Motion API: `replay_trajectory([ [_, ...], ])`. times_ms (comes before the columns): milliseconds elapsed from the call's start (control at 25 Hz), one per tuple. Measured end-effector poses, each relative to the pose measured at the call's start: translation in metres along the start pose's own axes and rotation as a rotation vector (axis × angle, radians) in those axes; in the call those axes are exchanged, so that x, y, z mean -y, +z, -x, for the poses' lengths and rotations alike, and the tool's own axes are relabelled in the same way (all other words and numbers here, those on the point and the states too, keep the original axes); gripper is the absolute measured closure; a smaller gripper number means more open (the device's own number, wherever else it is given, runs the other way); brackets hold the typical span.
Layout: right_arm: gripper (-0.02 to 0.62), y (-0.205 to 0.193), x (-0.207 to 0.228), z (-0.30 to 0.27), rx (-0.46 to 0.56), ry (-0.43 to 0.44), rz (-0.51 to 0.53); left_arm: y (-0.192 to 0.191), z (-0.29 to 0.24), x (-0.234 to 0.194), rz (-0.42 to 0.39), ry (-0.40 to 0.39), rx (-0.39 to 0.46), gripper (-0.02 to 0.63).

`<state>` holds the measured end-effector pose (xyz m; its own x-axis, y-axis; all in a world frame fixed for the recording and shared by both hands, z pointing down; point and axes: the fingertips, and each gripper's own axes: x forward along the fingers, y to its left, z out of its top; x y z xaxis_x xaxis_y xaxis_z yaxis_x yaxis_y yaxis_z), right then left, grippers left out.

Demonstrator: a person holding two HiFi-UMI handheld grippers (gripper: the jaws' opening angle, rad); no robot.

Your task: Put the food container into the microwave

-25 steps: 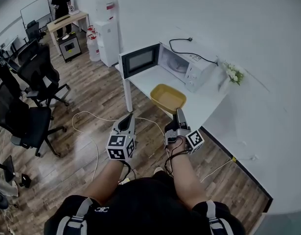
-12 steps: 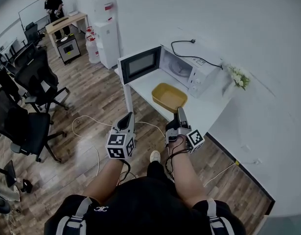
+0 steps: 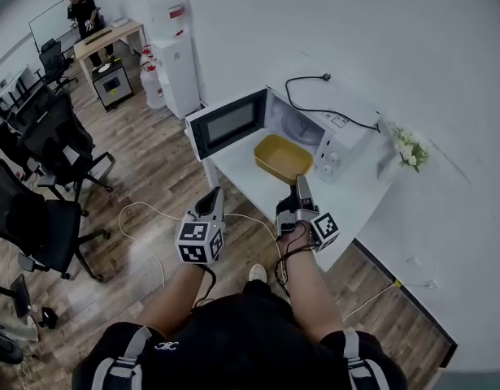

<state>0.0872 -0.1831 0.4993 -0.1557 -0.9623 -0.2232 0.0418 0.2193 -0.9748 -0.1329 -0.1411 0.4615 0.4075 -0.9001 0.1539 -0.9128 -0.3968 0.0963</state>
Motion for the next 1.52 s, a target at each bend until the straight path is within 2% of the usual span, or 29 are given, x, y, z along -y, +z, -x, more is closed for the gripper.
replay_trajectory([
  [520, 0.391, 0.085, 0.070, -0.131, 0.015, -0.078, -0.016, 0.023, -0.182, 0.005, -0.038, -0.038, -0.047, 0.604],
  [720, 0.391, 0.104, 0.093, -0.176, -0.012, -0.095, -0.015, 0.028, -0.240, 0.008, -0.044, -0.044, -0.062, 0.604],
  [960, 0.391, 0.114, 0.109, -0.203, -0.014, -0.112, -0.024, 0.035, -0.279, 0.010, -0.068, -0.055, -0.067, 0.604],
  [1160, 0.391, 0.119, 0.120, -0.213, -0.012, -0.121, -0.023, 0.030, -0.301, 0.010, -0.049, -0.070, -0.083, 0.604],
  [1520, 0.391, 0.130, 0.129, -0.232, 0.088, -0.120, -0.003, 0.024, -0.341, 0.002, -0.052, -0.178, -0.099, 0.604],
])
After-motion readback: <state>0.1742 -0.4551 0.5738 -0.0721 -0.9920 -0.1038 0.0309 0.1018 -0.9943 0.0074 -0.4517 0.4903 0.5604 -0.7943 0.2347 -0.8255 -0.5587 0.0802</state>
